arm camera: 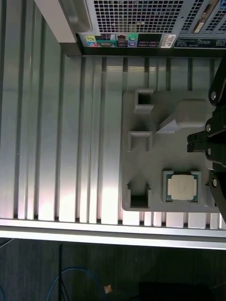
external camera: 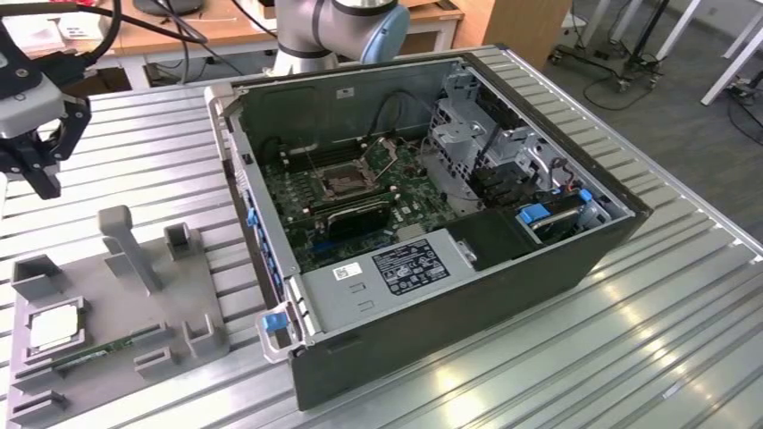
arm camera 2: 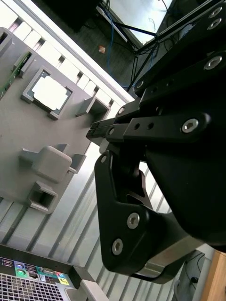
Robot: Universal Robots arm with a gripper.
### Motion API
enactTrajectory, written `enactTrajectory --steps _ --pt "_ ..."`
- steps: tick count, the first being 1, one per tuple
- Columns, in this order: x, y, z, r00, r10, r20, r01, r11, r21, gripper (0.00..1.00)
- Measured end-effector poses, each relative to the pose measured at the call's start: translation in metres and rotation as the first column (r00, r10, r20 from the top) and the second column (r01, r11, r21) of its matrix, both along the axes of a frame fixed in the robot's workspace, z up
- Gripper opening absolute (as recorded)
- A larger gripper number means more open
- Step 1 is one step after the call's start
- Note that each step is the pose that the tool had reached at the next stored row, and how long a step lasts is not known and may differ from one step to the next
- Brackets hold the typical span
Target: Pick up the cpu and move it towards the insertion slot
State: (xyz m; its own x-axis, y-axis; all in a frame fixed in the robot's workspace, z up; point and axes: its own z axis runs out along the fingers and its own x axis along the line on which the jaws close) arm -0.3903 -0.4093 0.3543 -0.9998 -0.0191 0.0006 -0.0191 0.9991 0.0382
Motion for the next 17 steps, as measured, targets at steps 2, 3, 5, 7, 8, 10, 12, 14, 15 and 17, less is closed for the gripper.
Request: enactTrajectory --steps 2,3,5,7,8,10,12,14,15,17 --pt "0.0 0.0 -0.0021 1.0 0.0 0.0002 0.0 1.0 0.0001 0.11" --pt "0.0 0.0 -0.0031 1.0 0.0 0.0002 0.0 1.0 0.0001 0.11" --pt "-0.0002 -0.0001 -0.005 1.0 0.0 0.0 0.0 1.0 0.0 0.11" --pt "-0.0009 0.0 -0.0073 1.0 0.0 0.0001 0.0 1.0 0.0 0.11" --pt "-0.0012 0.0 -0.0085 1.0 0.0 0.0001 0.0 1.0 0.0 0.11" --pt "-0.0022 0.0 -0.0111 1.0 0.0 0.0001 0.0 1.0 0.0 0.11" --pt "-0.0033 0.0 -0.0136 1.0 0.0 0.0001 0.0 1.0 0.0001 0.11" --pt "-0.0047 0.0 -0.0154 1.0 0.0 0.0 0.0 1.0 0.0 0.11" --pt "-0.0056 0.0 -0.0161 1.0 0.0 0.0 0.0 1.0 0.0 0.11" --pt "-0.0077 0.0 -0.0174 1.0 0.0 0.0001 0.0 1.0 0.0 0.11"
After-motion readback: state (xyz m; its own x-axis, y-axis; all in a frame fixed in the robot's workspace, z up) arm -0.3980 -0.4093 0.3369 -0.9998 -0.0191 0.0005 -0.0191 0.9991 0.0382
